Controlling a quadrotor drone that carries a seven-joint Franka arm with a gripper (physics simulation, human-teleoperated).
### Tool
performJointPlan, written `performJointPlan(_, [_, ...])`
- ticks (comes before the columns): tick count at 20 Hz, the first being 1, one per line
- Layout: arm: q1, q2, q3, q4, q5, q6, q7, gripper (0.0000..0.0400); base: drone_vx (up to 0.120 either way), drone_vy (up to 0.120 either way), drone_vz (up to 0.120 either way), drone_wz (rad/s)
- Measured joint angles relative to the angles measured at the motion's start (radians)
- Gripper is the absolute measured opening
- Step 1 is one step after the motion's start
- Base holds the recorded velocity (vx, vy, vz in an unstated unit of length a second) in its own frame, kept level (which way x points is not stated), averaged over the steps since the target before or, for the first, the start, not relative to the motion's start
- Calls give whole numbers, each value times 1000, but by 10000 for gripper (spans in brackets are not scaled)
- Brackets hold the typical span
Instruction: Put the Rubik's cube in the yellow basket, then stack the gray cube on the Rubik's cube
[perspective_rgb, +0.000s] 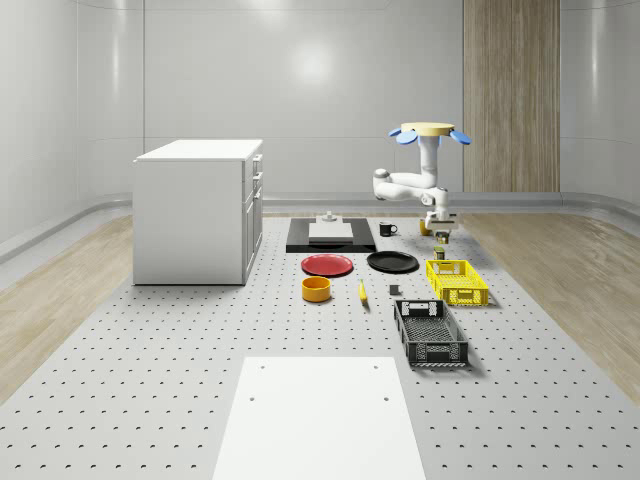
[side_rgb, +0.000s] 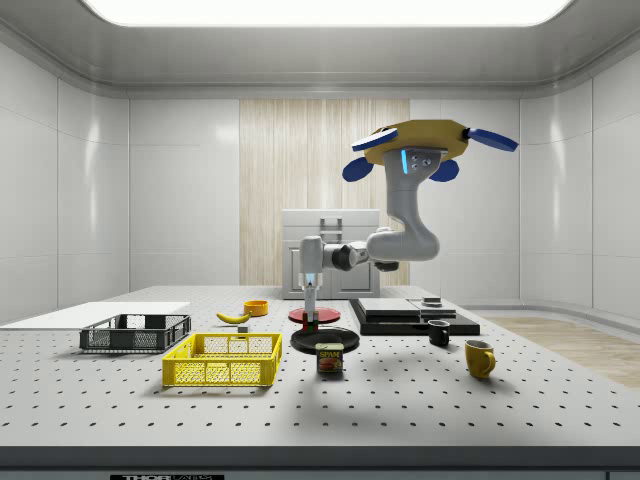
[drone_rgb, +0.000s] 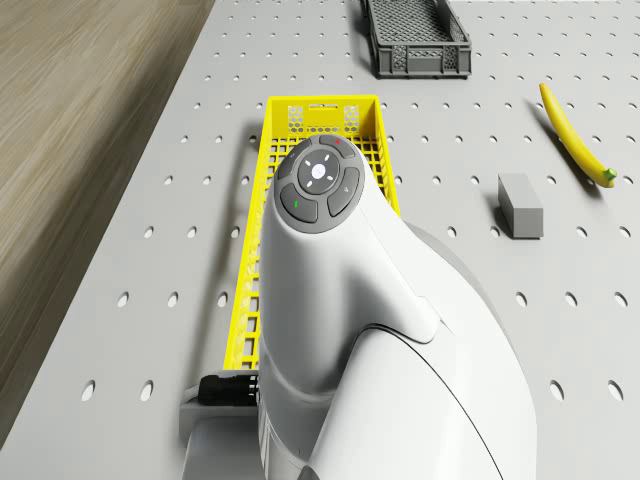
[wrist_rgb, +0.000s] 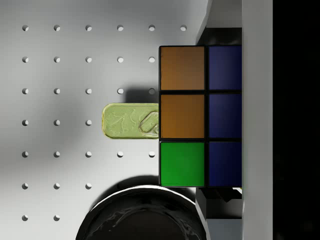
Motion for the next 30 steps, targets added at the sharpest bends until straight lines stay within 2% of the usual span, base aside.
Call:
performJointPlan(12, [-3,-18,1,1,7,16,2,325,120,0,0,0])
performJointPlan(16, [-4,-23,2,1,9,21,3,325,120,-110,0,0])
performJointPlan(22, [-5,-29,2,1,12,27,3,325,120,0,0,0])
performJointPlan(30, [-6,-37,3,1,15,34,4,325,120,0,-75,0])
